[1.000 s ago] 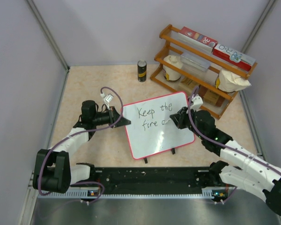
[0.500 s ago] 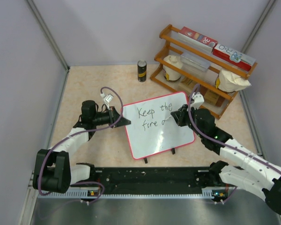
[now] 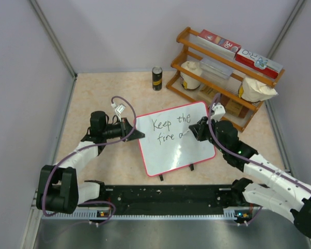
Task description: Write a sentence on the whiteboard
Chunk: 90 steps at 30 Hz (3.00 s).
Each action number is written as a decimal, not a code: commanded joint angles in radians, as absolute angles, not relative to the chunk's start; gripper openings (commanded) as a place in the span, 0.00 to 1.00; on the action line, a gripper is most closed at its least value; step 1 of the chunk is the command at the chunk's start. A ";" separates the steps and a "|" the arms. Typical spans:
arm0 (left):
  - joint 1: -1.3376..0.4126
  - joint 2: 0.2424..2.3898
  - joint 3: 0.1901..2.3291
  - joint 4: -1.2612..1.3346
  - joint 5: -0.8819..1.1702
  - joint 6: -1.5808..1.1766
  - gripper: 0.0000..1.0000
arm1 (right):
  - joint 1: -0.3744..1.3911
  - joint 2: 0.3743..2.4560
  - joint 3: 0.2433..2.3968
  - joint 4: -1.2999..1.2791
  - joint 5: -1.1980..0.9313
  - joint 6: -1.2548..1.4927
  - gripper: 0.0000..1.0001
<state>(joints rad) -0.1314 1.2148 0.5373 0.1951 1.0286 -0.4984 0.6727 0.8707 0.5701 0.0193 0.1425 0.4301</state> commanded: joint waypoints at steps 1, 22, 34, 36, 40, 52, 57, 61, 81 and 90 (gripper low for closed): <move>-0.130 1.216 0.515 0.169 0.931 -0.385 0.00 | 0.669 0.864 0.557 -0.041 0.129 0.410 0.00; -0.130 1.213 0.511 0.169 0.927 -0.385 0.00 | 0.669 0.755 0.667 -0.075 0.152 0.417 0.00; -0.130 1.212 0.506 0.170 0.925 -0.385 0.00 | 0.641 0.908 0.759 -0.022 0.164 0.374 0.00; -0.130 1.212 0.508 0.172 0.925 -0.385 0.00 | 0.641 0.917 0.756 -0.020 0.158 0.374 0.00; -0.130 1.210 0.509 0.170 0.925 -0.385 0.00 | 0.638 0.920 0.733 -0.015 0.166 0.380 0.00; -0.130 1.218 0.511 0.170 0.925 -0.383 0.00 | 0.586 0.930 0.687 -0.008 0.112 0.414 0.00; -0.130 1.215 0.509 0.169 0.925 -0.383 0.00 | 0.586 0.934 0.670 0.026 0.092 0.425 0.00; -0.130 1.215 0.511 0.169 0.925 -0.383 0.00 | 0.586 0.933 0.652 0.015 0.086 0.429 0.00; -0.130 1.218 0.514 0.170 0.928 -0.385 0.00 | 0.584 0.864 0.548 -0.060 0.058 0.457 0.00; -0.130 1.218 0.512 0.170 0.928 -0.385 0.00 | 0.584 0.851 0.540 -0.066 0.090 0.457 0.00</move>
<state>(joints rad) -0.1314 1.2133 0.5354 0.1989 1.0298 -0.4992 0.5922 0.8570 0.5625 -0.0254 0.0505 0.4690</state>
